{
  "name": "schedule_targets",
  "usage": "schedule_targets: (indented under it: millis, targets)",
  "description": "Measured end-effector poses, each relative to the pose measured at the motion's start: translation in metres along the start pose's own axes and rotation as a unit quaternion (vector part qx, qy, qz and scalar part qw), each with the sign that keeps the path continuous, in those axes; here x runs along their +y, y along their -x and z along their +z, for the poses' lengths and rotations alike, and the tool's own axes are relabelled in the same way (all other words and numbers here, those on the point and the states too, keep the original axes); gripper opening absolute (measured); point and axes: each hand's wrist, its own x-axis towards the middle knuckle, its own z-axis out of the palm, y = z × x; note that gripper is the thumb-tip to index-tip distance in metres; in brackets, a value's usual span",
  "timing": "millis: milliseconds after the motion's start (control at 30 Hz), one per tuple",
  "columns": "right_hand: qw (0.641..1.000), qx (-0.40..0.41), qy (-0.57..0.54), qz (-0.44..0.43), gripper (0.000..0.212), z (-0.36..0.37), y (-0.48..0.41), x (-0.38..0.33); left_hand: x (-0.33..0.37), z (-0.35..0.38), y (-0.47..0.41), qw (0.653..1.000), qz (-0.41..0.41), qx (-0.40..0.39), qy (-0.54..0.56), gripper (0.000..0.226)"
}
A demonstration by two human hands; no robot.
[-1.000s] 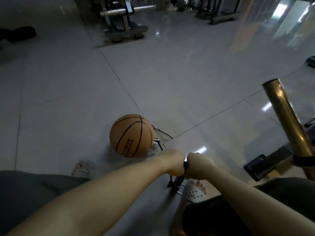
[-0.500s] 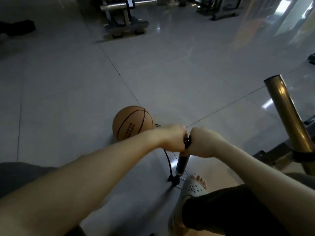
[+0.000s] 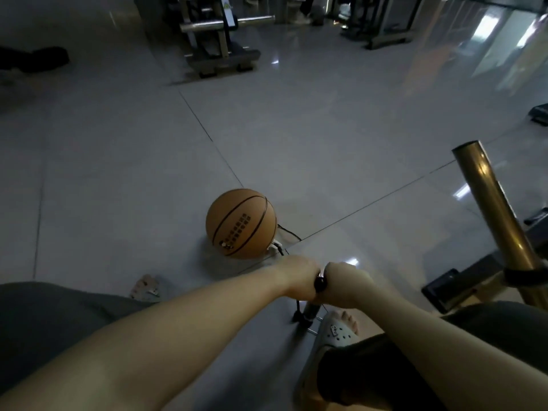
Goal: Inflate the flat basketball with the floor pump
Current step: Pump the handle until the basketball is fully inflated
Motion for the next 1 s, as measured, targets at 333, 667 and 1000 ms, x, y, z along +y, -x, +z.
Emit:
schedule_targets:
  millis: [333,667,1000]
  targets:
    - [0.997,0.034,-0.064,-0.041,0.047,-0.135,0.034,-0.014,0.005,-0.125,0.028,0.998,0.022,0.026,0.06,0.005]
    - [1.0,0.0,-0.017,0.004,0.046,0.0,-0.019,0.009,-0.016,0.003,-0.031,0.998,0.055,0.017,-0.003,0.028]
    - [0.967,-0.245,-0.029,-0.062,0.048,-0.042,-0.033,0.013,-0.043,-0.017,-0.019,0.99,0.063,-0.086,0.095,0.035]
